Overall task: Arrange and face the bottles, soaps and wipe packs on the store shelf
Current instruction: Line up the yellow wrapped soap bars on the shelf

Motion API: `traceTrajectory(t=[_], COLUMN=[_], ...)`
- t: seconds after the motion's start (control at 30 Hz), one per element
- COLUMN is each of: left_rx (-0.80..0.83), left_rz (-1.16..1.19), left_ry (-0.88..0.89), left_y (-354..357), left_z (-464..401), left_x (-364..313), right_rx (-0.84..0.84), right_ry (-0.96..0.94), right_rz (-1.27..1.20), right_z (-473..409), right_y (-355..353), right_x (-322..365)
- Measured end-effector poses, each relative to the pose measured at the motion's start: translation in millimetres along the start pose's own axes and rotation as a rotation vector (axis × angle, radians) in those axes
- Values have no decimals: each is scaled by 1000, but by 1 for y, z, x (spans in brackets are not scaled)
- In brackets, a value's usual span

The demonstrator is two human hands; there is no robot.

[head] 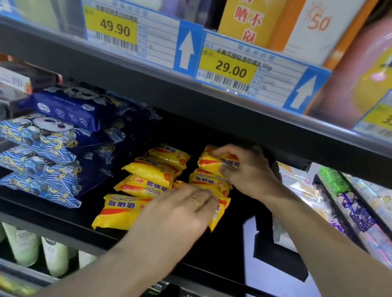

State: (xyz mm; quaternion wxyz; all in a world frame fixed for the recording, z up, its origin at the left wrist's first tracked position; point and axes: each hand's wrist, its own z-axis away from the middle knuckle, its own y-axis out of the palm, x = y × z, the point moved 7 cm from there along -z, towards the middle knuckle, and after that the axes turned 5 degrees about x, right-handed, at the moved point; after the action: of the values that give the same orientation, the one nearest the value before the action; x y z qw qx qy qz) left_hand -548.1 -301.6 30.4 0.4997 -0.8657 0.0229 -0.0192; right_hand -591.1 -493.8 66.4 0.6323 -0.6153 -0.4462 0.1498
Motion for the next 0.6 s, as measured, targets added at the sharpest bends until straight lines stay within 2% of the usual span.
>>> traceTrajectory(t=[0.17,0.27,0.43,0.6], left_rx=[17,94,136,138], left_rz=[-51,-49,-12,85], left_ry=[-45,-108,-185,-134], left_y=[47,67,70,60], left_z=[-21,-30,-40,-30], left_x=[-11,-7,-4,-6], right_rx=[82,51,62,68], right_ry=[19,-17,19,-11], right_rz=[50,72,28,83], right_z=[11,11,8,2], right_y=[13,24,31,34], right_x=[-12,-11,-15,-16])
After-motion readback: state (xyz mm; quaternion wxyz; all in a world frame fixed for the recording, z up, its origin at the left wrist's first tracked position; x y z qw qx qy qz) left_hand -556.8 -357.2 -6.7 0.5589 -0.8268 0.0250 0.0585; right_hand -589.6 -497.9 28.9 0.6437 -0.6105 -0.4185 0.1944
